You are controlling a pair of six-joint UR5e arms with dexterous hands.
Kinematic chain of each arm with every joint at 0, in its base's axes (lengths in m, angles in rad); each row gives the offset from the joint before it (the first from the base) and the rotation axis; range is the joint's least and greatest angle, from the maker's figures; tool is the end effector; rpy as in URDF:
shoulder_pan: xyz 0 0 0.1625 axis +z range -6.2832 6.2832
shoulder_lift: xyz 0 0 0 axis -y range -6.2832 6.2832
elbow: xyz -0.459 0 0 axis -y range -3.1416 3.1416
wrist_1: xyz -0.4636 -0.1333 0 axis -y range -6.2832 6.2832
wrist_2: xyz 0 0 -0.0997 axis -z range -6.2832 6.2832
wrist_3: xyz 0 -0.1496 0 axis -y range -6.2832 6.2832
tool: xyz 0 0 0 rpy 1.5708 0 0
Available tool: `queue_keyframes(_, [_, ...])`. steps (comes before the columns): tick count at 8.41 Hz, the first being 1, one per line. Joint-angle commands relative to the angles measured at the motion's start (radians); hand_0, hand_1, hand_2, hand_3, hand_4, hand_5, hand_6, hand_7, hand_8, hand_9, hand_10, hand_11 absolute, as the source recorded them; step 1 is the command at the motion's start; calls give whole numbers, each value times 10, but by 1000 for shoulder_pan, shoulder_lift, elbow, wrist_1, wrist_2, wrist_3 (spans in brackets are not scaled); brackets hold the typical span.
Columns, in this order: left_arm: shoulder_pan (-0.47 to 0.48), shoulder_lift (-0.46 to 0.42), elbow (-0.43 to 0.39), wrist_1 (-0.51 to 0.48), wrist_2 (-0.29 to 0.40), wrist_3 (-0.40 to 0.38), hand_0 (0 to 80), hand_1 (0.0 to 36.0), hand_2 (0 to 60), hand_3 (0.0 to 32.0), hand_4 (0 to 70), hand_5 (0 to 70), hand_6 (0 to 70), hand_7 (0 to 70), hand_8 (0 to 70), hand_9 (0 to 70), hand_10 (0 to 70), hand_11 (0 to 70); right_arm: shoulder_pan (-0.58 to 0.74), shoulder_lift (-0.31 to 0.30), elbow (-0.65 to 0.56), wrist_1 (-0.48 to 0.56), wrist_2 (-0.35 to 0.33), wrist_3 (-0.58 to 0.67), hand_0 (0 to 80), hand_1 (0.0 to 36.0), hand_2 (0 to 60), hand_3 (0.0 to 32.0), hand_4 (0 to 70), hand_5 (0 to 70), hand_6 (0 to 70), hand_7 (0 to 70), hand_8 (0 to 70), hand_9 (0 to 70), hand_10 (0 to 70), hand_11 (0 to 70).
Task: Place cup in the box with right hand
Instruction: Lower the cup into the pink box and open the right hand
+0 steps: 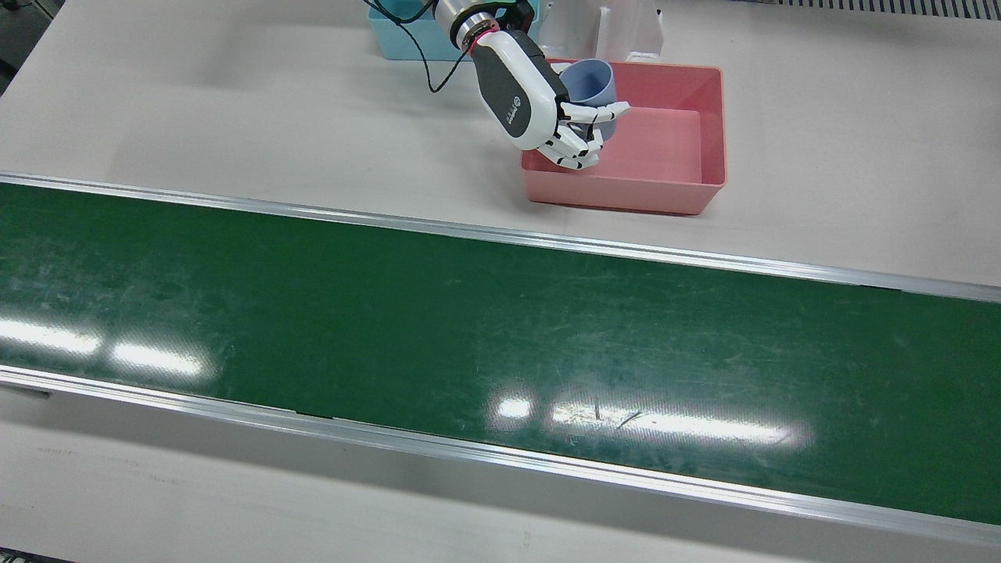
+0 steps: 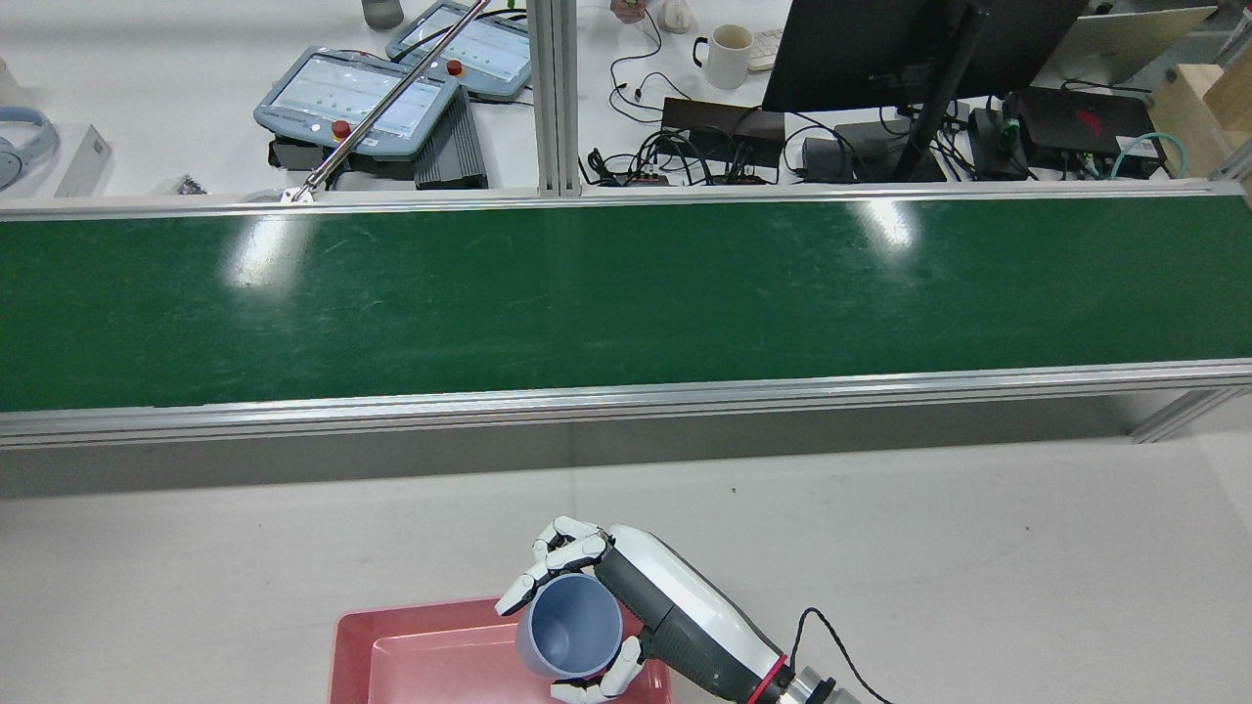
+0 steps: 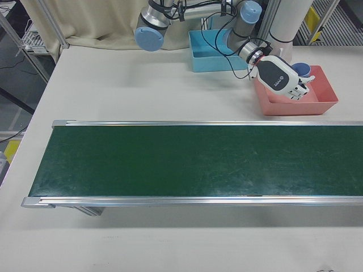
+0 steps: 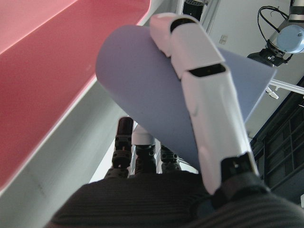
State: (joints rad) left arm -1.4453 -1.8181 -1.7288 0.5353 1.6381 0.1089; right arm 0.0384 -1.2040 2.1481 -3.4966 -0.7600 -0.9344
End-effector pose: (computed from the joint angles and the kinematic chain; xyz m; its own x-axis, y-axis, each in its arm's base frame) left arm -0.0380 -0.6836 0.5429 -0.9740 -0.2039 -0.0991 0.1228 -0.1071 -0.9866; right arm -0.5679 -0.2637 0.2411 -0.8201 0.3782 0.4293 -0.1756 0.5477 -0.8180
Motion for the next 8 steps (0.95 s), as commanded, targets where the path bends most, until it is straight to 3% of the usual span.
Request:
queue_keyframes(1, [0,0,0,0,0,0,0,0,0,0,0,0,0,0,0,0,0,0,6,-3,-1,-2,-2,3,681,192,0,62,230,110,142,647,301,402,125,195])
queue_keyframes(2, [0,0,0,0,-1,0,0,0,0,0,0,0,0,0,0,0,0,0,6,-3,-1,-2,-2,3,573,134,0,132,211,88,116,578,273,357,109,166])
queue_keyframes(3, [0,0,0,0,0,0,0,0,0,0,0,0,0,0,0,0,0,0,9,-2,-1,-2,-14,5,520,85,0,138,254,71,112,590,275,356,100,147])
queue_keyframes(4, [0,0,0,0,-1,0,0,0,0,0,0,0,0,0,0,0,0,0,12,-2,1,-4,-16,5,491,43,0,172,249,58,100,570,266,339,84,120])
queue_keyframes(6, [0,0,-2,0,-1,0,0,0,0,0,0,0,0,0,0,0,0,0,23,-3,41,-9,-15,5,465,5,0,202,221,46,95,572,258,337,71,98])
queue_keyframes(7, [0,0,-2,0,-1,0,0,0,0,0,0,0,0,0,0,0,0,0,61,-17,80,-13,-16,5,510,59,0,12,352,62,136,676,290,382,87,124])
queue_keyframes(8, [0,0,0,0,-1,0,0,0,0,0,0,0,0,0,0,0,0,0,92,-43,123,-15,-18,5,612,166,0,0,428,96,185,700,343,453,127,191])
